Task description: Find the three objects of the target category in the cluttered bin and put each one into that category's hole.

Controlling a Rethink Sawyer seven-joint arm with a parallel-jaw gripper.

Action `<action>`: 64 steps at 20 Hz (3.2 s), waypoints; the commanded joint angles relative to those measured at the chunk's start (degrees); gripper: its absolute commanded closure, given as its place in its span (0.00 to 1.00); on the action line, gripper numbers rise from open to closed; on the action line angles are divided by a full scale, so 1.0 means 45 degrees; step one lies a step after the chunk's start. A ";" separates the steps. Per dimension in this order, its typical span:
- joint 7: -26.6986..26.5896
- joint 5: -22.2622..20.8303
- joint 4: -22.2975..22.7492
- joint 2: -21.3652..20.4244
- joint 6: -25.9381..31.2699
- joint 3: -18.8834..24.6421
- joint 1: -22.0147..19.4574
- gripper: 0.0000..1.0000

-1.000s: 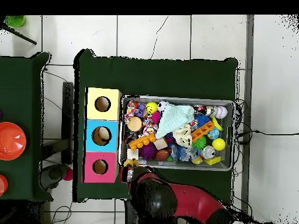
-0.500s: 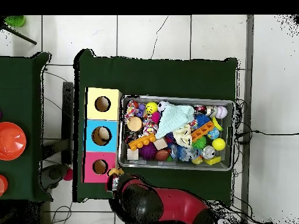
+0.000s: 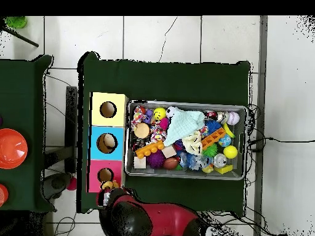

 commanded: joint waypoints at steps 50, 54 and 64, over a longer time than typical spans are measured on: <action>0.2872 0.0357 -0.1358 0.0500 -0.1889 -0.1452 0.1738 1.00; 0.3021 0.0344 -0.1369 0.0711 -0.2158 -0.1411 0.1768 1.00; 0.3156 0.0731 -0.1526 0.0409 -0.1804 -0.1341 0.1986 1.00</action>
